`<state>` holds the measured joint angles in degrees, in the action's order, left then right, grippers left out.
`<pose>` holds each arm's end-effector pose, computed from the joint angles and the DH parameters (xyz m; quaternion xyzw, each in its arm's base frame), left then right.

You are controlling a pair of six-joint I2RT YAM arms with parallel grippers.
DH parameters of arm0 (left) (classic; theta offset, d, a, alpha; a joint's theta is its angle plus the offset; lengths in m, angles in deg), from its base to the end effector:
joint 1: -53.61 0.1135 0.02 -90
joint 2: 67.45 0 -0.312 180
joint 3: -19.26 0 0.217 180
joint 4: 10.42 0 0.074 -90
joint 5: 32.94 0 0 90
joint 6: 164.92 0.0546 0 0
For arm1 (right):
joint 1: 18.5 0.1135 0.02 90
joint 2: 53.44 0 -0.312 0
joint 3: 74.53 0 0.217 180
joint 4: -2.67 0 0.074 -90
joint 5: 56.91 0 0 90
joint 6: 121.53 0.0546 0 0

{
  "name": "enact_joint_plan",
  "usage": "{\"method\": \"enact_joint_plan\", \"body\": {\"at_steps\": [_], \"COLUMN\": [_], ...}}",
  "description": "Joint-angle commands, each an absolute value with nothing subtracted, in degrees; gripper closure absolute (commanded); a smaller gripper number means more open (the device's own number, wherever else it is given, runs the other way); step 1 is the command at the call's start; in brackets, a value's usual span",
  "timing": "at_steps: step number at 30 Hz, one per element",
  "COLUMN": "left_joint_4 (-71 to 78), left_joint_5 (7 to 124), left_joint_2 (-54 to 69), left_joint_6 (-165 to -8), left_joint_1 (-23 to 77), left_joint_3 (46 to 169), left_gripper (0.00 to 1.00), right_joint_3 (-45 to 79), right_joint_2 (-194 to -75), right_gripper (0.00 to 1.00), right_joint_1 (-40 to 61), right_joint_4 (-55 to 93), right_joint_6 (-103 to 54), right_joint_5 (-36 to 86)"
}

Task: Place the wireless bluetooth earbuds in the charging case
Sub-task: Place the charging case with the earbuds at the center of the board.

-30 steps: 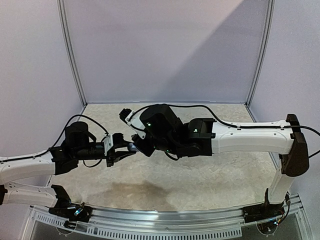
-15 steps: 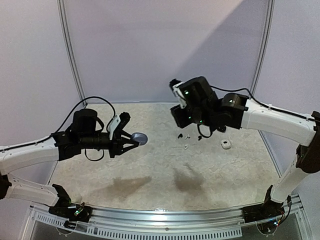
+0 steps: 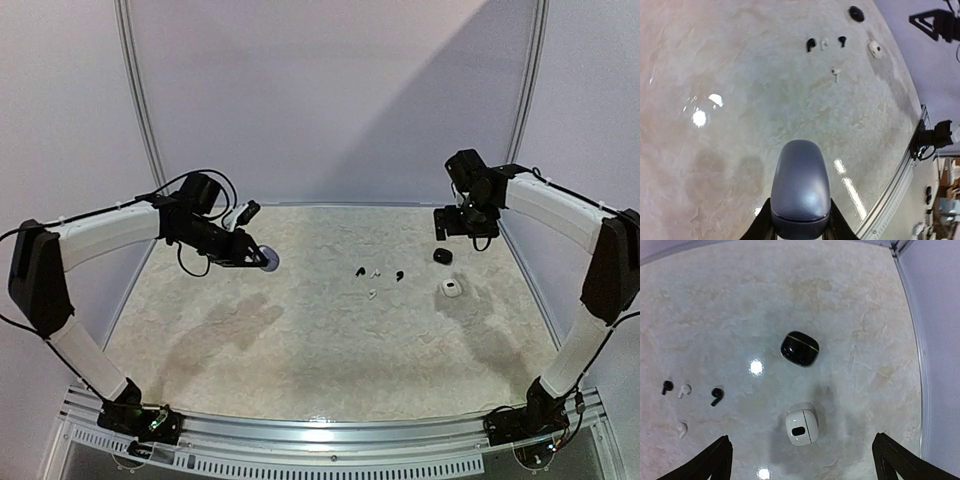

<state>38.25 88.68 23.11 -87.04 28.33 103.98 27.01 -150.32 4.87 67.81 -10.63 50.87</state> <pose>0.2671 -0.1578 0.3053 0.1875 0.9008 -0.3398 0.1946 0.3148 0.1179 0.3312 0.0188 0.9560 -0.0436 0.2895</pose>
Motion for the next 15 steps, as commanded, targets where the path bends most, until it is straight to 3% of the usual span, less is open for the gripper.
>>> {"method": "enact_joint_plan", "body": {"at_steps": [1, 6, 15], "left_joint_4": [45.93, 49.95, 41.33], "left_joint_5": [92.66, 96.4, 95.27], "left_joint_2": [31.86, 43.19, 49.71], "left_joint_6": [-92.75, -93.44, -96.78], "left_joint_1": [34.2, 39.67, 46.26], "left_joint_3": [107.46, 115.26, 115.08], "left_gripper": [1.0, 1.0, 1.0], "right_joint_3": [23.94, 20.23, 19.38], "right_joint_2": [-154.11, -157.87, -164.29], "right_gripper": [0.02, 0.08, 0.1], "right_joint_1": [2.83, -0.04, -0.9], "right_joint_4": [69.89, 67.08, 65.32], "right_joint_6": [-12.28, -15.81, -20.16], "right_joint_5": [43.12, 38.63, 41.3]}}
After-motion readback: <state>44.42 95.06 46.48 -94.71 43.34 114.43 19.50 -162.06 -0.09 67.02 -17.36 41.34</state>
